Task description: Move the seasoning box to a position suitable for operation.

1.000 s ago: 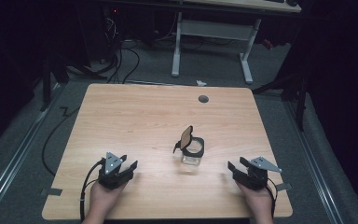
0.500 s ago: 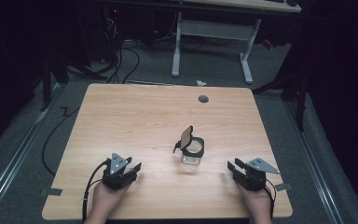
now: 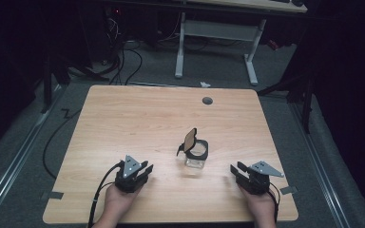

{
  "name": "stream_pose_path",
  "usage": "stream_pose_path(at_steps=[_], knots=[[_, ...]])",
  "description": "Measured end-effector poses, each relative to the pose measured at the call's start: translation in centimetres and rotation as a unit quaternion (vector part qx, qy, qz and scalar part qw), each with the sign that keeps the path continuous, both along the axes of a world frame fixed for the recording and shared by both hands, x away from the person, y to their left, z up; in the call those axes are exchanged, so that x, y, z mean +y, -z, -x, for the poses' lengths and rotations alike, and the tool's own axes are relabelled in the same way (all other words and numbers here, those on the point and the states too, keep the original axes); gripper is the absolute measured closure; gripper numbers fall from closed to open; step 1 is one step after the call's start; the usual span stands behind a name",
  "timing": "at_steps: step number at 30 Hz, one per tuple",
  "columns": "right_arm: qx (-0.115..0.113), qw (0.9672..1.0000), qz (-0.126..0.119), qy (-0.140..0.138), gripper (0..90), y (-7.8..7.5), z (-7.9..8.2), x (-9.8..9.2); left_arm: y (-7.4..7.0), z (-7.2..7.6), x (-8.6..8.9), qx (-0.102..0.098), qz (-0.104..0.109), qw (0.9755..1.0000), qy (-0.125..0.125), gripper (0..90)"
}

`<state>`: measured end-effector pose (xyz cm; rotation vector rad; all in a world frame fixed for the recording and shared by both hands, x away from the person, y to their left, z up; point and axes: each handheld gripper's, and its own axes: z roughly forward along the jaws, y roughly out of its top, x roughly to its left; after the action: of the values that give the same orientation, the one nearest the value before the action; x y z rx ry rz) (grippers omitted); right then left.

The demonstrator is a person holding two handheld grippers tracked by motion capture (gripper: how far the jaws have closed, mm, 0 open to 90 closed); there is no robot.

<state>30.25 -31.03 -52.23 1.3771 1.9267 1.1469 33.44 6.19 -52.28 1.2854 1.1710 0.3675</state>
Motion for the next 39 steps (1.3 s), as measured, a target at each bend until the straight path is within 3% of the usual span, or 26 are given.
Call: stream_pose_path(at_steps=[5,12,20,26,39], knots=[[0.002,1.0,-0.002,-0.001,62.6,0.1,0.0,-0.1,-0.3,-0.3,-1.3,-0.006,0.009,0.9999,0.011,81.0],[0.004,1.0,-0.005,0.0,62.1,0.1,0.0,-0.3,-0.5,-0.9,-4.0,0.0,0.001,0.9992,0.04,90.0],[0.004,1.0,-0.008,0.002,61.9,0.2,0.0,-0.5,-0.3,-1.9,-6.8,0.005,-0.013,0.9989,0.045,90.0],[0.004,0.9999,-0.009,0.002,61.9,0.2,0.0,-0.6,-0.3,-2.6,-8.6,0.004,-0.009,0.9988,0.048,90.0],[0.001,0.9999,-0.013,0.003,61.9,0.1,0.1,-0.8,0.2,-3.9,-9.7,0.01,-0.008,0.9992,0.039,90.0]])
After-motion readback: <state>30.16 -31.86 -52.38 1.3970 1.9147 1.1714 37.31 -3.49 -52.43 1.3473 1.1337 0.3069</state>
